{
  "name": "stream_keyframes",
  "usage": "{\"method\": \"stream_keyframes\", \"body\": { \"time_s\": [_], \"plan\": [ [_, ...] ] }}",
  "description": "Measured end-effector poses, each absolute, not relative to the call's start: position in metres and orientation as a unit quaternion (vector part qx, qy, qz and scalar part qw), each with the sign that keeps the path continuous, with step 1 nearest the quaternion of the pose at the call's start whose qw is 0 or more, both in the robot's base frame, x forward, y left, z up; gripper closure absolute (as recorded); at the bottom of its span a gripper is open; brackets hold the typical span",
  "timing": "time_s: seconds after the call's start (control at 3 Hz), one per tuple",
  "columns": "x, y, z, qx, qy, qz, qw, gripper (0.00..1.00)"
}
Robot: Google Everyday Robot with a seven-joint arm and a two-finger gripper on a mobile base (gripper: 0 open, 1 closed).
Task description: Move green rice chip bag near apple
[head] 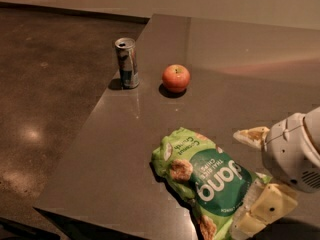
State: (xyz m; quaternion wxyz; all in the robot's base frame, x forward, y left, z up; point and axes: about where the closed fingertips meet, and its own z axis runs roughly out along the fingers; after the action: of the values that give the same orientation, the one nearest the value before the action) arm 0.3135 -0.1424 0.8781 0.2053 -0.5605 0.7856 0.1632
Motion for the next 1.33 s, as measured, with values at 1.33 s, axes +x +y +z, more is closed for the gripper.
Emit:
{"method": "stream_keyframes", "body": {
  "time_s": [1.33],
  "plan": [
    [0.341, -0.108, 0.851, -0.521, 0.82, 0.114, 0.206, 0.39]
  ]
}}
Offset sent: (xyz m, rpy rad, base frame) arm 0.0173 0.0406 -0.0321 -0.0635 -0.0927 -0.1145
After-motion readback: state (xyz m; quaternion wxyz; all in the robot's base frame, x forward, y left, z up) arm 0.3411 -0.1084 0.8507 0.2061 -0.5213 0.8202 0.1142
